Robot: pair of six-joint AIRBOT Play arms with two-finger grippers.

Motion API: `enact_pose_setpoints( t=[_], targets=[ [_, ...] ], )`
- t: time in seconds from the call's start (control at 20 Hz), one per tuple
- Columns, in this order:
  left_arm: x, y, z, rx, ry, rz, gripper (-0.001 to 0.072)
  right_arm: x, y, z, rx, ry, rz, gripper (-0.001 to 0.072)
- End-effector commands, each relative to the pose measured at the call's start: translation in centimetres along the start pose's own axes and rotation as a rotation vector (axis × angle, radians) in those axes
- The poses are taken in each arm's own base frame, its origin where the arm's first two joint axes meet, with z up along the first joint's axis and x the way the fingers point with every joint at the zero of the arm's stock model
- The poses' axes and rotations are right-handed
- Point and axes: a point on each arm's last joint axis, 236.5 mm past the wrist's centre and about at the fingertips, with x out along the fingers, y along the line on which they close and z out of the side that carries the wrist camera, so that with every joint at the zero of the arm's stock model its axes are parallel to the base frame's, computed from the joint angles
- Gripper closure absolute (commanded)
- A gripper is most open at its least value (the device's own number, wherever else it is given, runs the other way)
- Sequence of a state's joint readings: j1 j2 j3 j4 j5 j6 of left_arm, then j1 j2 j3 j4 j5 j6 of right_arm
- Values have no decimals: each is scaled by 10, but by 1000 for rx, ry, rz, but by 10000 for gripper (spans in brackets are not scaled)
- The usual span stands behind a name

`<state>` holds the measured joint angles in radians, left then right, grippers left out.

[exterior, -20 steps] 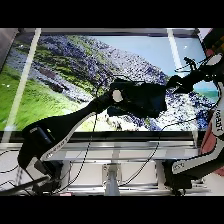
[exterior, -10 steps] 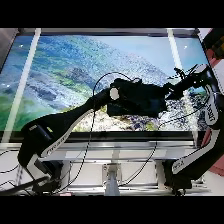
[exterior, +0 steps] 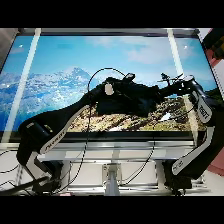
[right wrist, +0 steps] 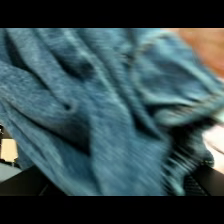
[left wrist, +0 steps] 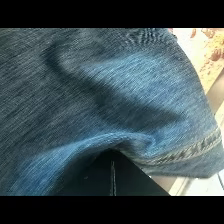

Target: Fold the clothes and pants, and hang the long-sleeved shirts on hangers.

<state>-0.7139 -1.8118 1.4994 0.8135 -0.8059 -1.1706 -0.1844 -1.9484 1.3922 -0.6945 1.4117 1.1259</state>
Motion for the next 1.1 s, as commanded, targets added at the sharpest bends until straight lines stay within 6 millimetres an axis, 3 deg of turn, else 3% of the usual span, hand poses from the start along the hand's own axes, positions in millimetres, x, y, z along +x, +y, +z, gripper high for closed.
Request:
enact_pose_setpoints(
  t=[0.0,0.1,0.15,0.2,0.25,0.35,0.45,0.65,0.8,0.9,1.05],
  targets=[
    [0,4,-1,2,2,9,679,48,42,2,-56,7,42,36],
    [2,6,-3,-1,9,9,680,80,71,1,-101,10,56,41],
    [3,5,-4,-1,15,7,680,94,81,-1,-128,11,47,159],
    [1,5,-6,-1,24,3,679,105,90,-2,-160,10,32,448],
    [-3,4,-9,-4,43,-7,679,112,98,-1,-190,7,21,653],
    [-19,0,-16,-7,89,-33,680,114,112,10,-244,-24,10,669],
    [-41,-2,-16,-9,108,-51,680,102,124,34,-278,-99,5,669],
    [-100,-8,19,17,-11,-34,680,44,135,94,-234,-299,8,670],
    [-156,-17,45,49,-123,-14,679,-22,129,126,-159,-431,21,670],
    [-193,-23,55,70,-183,1,679,-69,118,134,-104,-496,13,670],
    [-251,-13,66,109,-275,96,679,-144,98,116,-72,-553,-76,670]
  ],
)
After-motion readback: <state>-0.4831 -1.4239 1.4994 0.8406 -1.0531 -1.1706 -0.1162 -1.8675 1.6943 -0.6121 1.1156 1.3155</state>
